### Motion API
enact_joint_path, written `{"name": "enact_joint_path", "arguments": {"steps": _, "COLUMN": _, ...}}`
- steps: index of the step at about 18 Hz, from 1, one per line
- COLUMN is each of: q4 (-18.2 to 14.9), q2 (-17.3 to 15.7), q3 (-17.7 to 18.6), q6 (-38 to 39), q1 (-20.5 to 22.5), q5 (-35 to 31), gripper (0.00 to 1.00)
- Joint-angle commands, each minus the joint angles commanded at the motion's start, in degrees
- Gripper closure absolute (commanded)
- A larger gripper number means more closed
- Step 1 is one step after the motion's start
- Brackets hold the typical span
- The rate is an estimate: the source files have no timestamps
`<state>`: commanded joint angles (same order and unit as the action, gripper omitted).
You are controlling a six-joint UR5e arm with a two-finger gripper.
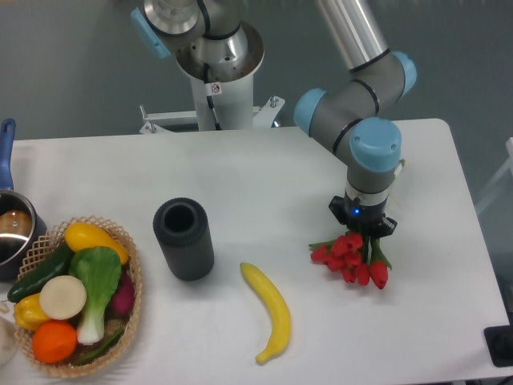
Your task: Pick up the flowers from the table
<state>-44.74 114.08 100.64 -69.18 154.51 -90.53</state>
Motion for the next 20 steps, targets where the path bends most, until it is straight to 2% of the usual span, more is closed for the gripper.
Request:
{"name": "enact_joint_path", "arguments": {"steps": 3, "q4": -0.2, "q2": -0.4, "q3": -2.9, "q6": 2.9, "q1": -0.8, "q5": -0.3, "gripper": 1.0}}
{"name": "enact_joint_path", "arguments": {"steps": 10, "q4": -2.4, "q2": -0.8, "q3": -9.4, "q6": 3.1, "q1": -1.0, "q5": -0.4, "gripper": 1.0}}
{"name": "enact_joint_path", "arguments": {"steps": 12, "q4": -4.8, "q2": -0.8, "q3": -12.0, "q6": 3.2, "q1": -0.8, "q5": -0.2, "gripper": 1.0}}
{"name": "enact_joint_path", "arguments": {"steps": 15, "q4": -10.4, "q2": -0.9, "q3": -15.3, "q6": 3.1, "q1": -1.0, "q5": 0.0, "gripper": 1.0}}
{"name": "enact_joint_path", "arguments": {"steps": 17, "q4": -13.9, "q2": -1.8, "q3": -17.0, "q6": 3.0, "q1": -0.9, "q5": 0.0, "gripper": 1.0}}
{"name": "enact_joint_path", "arguments": {"steps": 20, "q4": -17.2, "q2": -2.4, "q3": -18.4, "q6": 2.5, "q1": -0.6, "q5": -0.2, "gripper": 1.0}}
